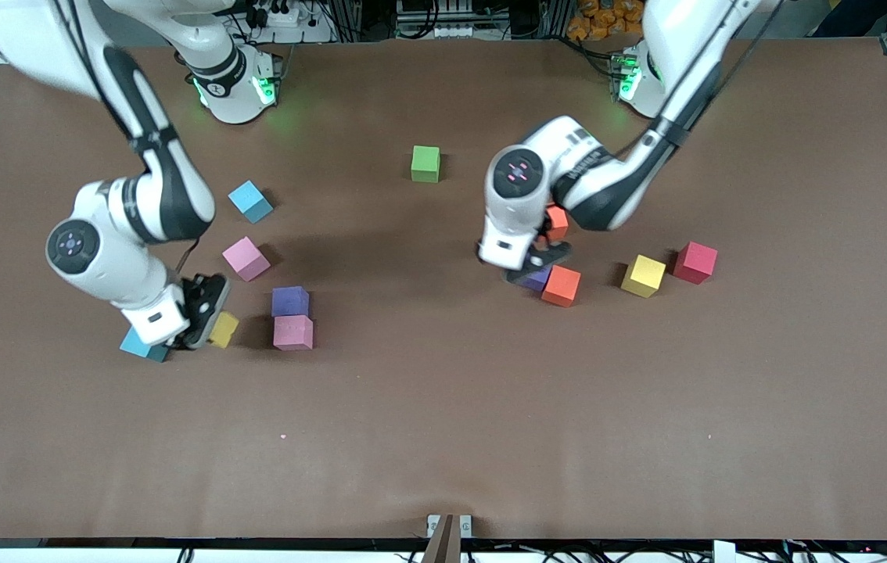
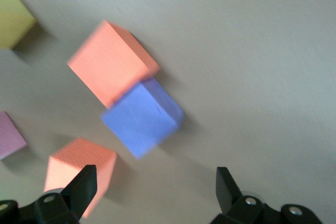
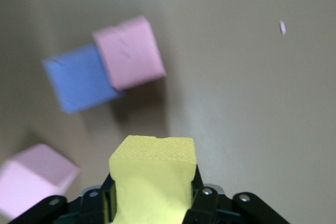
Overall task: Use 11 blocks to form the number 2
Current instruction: 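Place the yellow block beside green with the right gripper while left reaches orange, then grasp the orange block with the left gripper while the right gripper withdraws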
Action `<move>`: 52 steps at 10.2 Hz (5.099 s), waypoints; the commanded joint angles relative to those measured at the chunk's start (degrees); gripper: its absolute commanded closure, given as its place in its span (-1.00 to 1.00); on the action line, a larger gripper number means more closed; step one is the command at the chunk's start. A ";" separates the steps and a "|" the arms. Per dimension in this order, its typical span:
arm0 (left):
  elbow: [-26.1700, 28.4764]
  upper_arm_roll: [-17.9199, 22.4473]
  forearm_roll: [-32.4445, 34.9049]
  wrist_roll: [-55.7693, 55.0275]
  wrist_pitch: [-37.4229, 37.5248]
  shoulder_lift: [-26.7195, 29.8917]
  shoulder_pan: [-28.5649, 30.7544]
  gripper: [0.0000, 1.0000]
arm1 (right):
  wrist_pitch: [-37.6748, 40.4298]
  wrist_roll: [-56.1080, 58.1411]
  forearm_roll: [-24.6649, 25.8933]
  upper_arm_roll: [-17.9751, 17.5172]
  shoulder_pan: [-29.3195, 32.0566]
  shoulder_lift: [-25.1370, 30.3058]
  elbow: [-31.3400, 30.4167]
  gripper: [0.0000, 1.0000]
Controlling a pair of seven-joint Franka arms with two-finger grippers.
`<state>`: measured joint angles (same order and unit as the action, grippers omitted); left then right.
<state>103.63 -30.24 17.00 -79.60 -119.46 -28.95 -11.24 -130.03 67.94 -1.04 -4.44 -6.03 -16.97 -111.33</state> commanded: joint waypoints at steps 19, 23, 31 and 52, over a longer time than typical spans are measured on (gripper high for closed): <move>-0.71 -0.52 2.51 -19.16 -0.41 -2.16 14.40 -1.00 | -5.84 -37.00 -0.28 -1.71 -43.89 16.73 -28.86 0.17; 4.81 -0.61 2.60 -30.34 -9.89 -2.60 13.97 -1.00 | -13.14 -37.09 0.16 -1.71 -45.83 11.00 -28.68 0.17; 11.33 -0.96 2.77 -34.22 -14.75 -2.77 11.86 -1.00 | -16.74 -40.07 -0.10 -1.71 -48.90 6.61 -27.72 0.17; 11.33 -0.61 3.30 -34.13 -16.33 -4.53 12.38 -1.00 | -18.69 -40.42 -0.10 -1.53 -49.61 7.82 -27.45 -1.00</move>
<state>114.61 -30.57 19.19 -112.55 -135.02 -33.51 0.76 -150.16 28.78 -1.83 -6.27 -55.51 -11.86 -138.37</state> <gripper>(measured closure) 0.000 0.000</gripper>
